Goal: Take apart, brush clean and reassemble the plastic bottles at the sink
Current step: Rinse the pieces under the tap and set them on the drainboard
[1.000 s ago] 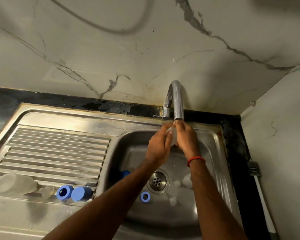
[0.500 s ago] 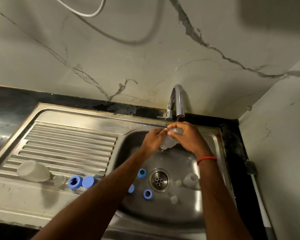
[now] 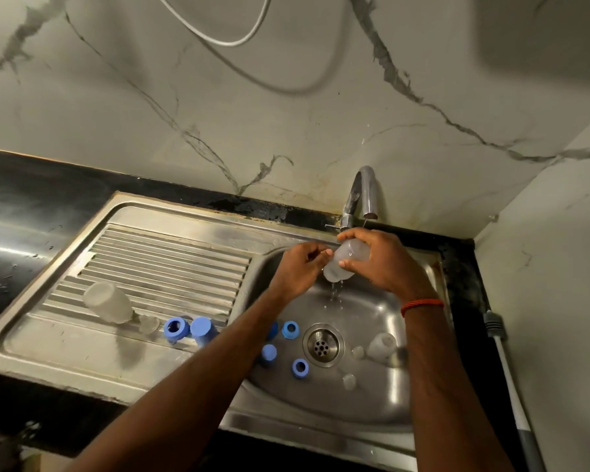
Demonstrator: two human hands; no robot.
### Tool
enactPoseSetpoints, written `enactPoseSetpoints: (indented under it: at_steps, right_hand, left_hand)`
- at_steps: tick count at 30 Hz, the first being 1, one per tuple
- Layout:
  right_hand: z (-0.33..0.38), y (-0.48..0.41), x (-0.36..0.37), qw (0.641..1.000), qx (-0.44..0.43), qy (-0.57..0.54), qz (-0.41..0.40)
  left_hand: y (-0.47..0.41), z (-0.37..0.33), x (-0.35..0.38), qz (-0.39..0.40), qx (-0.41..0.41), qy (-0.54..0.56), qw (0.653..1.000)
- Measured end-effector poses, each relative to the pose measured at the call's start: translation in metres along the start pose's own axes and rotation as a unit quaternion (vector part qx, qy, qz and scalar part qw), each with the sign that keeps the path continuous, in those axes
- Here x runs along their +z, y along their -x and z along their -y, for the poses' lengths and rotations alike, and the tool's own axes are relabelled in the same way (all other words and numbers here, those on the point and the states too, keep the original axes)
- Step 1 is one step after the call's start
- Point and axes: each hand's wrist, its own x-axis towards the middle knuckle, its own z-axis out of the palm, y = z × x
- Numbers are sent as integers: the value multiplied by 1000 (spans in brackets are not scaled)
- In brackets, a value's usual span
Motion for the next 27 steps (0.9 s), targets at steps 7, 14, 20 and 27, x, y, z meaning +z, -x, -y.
enactPoseSetpoints:
  at_steps: [7, 14, 20, 27]
  right_hand:
    - [14, 13, 5, 999, -12, 16, -37]
    - [16, 21, 11, 998, 14, 57, -12]
    - [26, 11, 12, 999, 11, 45, -13]
    - [49, -6, 33, 999, -2, -10, -33]
  left_hand:
    - [16, 1, -14, -20, 54, -32, 998]
    - [26, 6, -18, -9, 57, -50, 997]
    - [34, 5, -34, -16, 54, -53, 997]
    - [38, 8, -69, -12, 52, -66, 996]
